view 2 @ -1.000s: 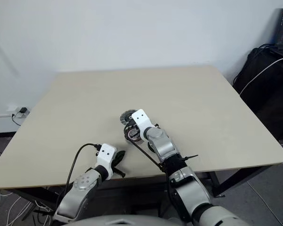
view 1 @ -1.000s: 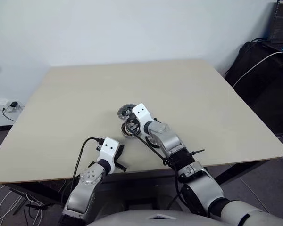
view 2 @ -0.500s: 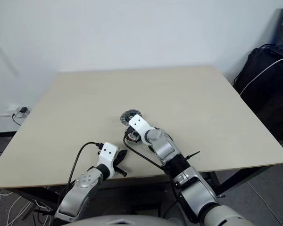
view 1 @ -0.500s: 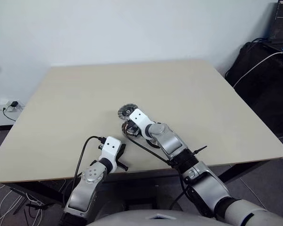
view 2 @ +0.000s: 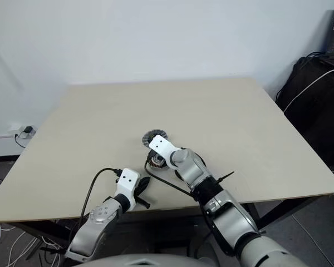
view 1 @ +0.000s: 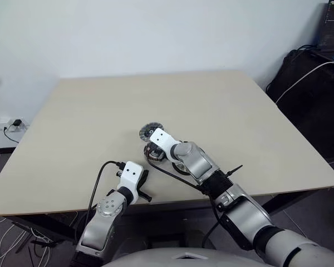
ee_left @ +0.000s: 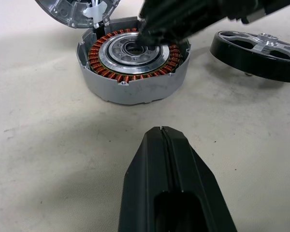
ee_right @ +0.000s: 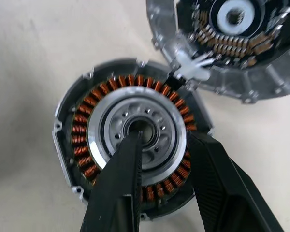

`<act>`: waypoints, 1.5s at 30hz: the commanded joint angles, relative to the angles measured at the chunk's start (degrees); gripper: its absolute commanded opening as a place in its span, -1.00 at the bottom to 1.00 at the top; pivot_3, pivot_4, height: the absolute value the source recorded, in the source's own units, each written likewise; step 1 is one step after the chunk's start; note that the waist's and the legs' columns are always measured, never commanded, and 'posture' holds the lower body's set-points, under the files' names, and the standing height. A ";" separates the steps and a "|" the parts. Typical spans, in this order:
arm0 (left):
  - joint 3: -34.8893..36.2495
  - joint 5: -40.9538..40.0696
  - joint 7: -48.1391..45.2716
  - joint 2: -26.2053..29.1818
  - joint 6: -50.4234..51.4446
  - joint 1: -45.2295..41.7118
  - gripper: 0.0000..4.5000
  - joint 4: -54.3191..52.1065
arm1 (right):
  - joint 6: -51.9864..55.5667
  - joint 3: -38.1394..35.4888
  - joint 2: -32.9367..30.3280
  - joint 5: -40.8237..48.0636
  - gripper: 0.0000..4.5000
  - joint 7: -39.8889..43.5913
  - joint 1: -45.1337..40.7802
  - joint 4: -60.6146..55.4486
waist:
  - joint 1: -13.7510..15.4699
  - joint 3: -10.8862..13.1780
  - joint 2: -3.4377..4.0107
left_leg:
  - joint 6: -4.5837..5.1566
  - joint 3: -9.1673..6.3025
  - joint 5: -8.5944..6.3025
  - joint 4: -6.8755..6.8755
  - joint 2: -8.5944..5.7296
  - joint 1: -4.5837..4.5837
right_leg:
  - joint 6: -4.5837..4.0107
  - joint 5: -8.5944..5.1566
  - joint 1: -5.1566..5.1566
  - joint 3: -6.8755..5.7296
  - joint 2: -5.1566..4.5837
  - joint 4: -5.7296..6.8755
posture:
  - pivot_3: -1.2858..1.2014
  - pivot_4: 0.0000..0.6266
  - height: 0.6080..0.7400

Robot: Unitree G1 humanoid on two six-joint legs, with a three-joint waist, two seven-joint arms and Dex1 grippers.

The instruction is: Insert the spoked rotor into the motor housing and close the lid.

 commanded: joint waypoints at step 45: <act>0.35 -0.70 0.65 -0.06 -1.57 -0.48 -1.00 -0.90 | -3.10 -3.91 2.79 -0.40 -0.99 1.05 -4.24 3.16 | -0.16 0.00 0.00 | -0.16 -0.11 0.16 0.00 0.00 0.00 | -0.06 0.03 -0.04 -0.09 0.00 0.17 | 0.03 -1.00 1.00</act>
